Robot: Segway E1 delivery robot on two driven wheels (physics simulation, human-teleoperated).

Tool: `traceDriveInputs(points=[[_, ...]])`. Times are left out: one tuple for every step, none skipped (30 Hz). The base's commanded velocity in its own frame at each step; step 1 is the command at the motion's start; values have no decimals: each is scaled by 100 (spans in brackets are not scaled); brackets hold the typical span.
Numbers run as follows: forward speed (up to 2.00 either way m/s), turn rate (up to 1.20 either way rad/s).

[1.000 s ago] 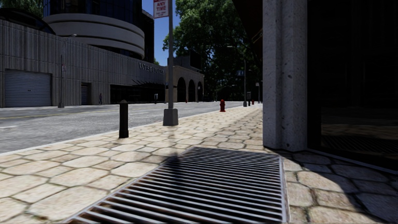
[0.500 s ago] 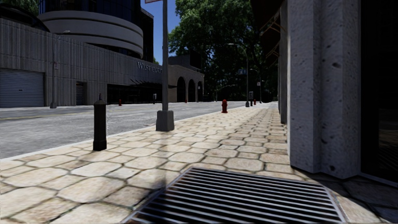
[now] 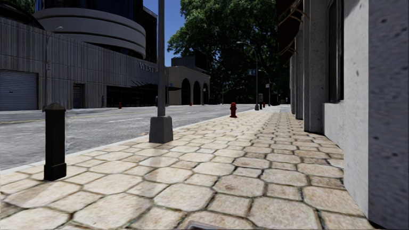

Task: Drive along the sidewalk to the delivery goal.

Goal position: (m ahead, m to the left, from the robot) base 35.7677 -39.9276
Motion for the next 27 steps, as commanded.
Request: traceDriveInputs(points=[[200, -7], [200, -11], [200, -11], [200, -12], [200, -14], [200, -22], [200, -25], [200, -25], [200, -26], [200, -26], [200, -27], [200, -28], [200, -28], [200, -30], [200, -36], [200, -39], [200, -39], [200, -40], [200, -40], [200, -40], [200, -41], [200, -44], [200, -44], [200, -45], [200, -45], [200, -45], [200, -45]])
